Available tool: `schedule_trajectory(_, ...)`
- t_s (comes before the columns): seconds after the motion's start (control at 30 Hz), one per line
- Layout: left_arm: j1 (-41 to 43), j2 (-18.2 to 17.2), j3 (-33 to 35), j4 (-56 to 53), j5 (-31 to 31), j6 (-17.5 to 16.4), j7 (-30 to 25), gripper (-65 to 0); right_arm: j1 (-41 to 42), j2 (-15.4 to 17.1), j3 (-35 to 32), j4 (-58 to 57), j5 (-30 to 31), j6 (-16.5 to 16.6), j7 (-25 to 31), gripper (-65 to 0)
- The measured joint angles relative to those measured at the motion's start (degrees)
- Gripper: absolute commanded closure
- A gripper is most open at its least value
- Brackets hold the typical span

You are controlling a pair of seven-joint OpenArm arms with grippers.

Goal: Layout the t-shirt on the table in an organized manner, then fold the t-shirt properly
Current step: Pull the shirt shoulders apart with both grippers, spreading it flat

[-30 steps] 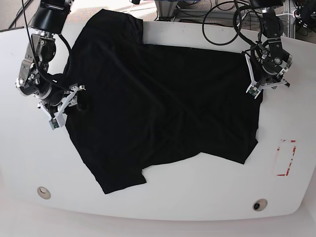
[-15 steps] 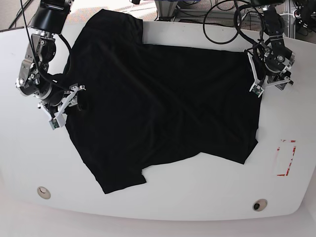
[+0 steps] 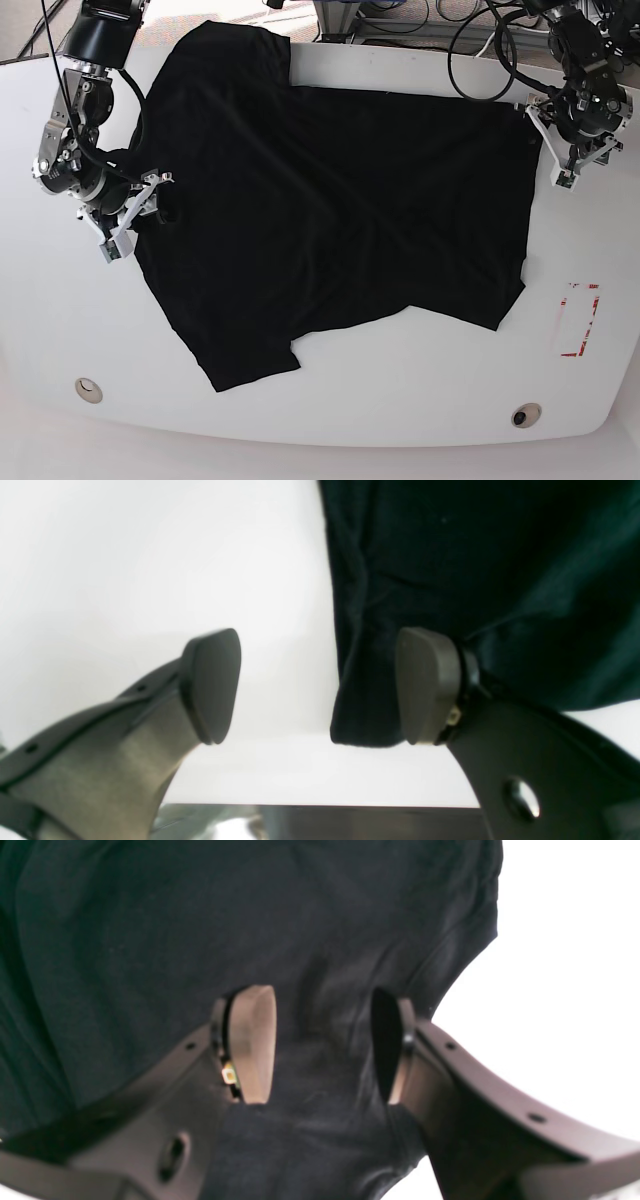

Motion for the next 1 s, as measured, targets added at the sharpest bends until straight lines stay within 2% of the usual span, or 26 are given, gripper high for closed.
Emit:
schedule_trajectory(0.2, -0.1, 0.0, -1.4, 0.0, -5.6, 0.0, 2.4, -45.4, 0.0, -0.4, -0.1, 0.0, 0.0, 0.0, 0.0, -30.0)
schedule_trajectory(0.57, -1.6, 0.1, -1.8, -7.4, -9.0, 0.0, 1.9, -45.3, 0.0, -0.4, -0.1, 0.0, 0.0, 0.0, 0.0, -30.0)
schedule_trajectory(0.83, -3.5, -0.5, -1.5, -10.1, -8.5, 0.0, -0.6, -44.6, -0.7, -0.4, -0.2, 0.0, 0.0, 0.0, 0.0, -30.0)
schedule_trajectory(0.93, -3.5, -0.5, -0.8, -10.1, -8.5, 0.1, -0.6, -36.0, -1.4, -0.4, -0.2, 0.0, 0.1, 0.0, -0.1, -30.0)
schedule_trajectory(1.0, -3.5, -0.6, 0.1, -9.7, -8.5, 0.0, -0.3, -27.2, -1.6, -0.4, -0.2, 0.0, 0.0, 0.0, -0.3, -30.0)
